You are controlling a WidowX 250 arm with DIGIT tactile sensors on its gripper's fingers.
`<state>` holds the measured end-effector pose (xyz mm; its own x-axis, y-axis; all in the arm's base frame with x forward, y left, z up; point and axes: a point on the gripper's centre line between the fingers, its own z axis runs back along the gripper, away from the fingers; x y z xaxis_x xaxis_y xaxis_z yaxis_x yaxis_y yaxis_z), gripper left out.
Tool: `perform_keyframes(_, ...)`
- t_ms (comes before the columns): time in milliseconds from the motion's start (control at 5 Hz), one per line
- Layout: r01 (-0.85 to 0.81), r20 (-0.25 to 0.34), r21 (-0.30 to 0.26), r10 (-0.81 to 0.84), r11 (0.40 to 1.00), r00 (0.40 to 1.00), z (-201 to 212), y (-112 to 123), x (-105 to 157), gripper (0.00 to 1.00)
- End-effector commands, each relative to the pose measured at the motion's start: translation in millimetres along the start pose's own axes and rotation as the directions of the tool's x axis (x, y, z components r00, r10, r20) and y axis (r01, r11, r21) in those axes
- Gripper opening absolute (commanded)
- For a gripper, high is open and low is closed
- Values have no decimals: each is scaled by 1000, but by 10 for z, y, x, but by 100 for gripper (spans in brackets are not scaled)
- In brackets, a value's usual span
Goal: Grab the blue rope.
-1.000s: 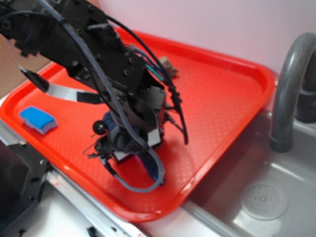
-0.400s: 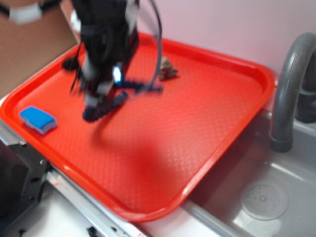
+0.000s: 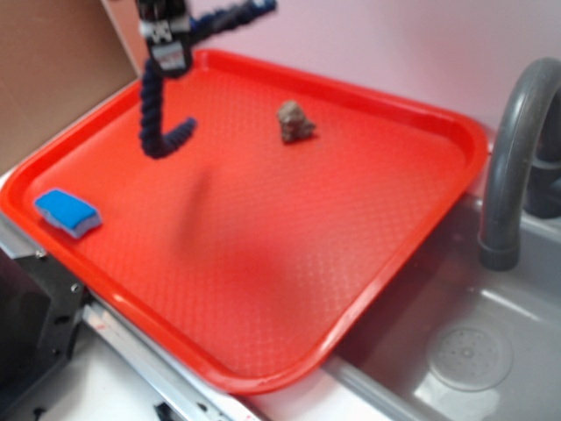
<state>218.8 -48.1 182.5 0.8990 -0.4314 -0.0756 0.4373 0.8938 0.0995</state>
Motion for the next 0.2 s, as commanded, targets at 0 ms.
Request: perform_keyframes(0, -502, 102, -12, 500, 865, 860, 279, -152, -301, 0)
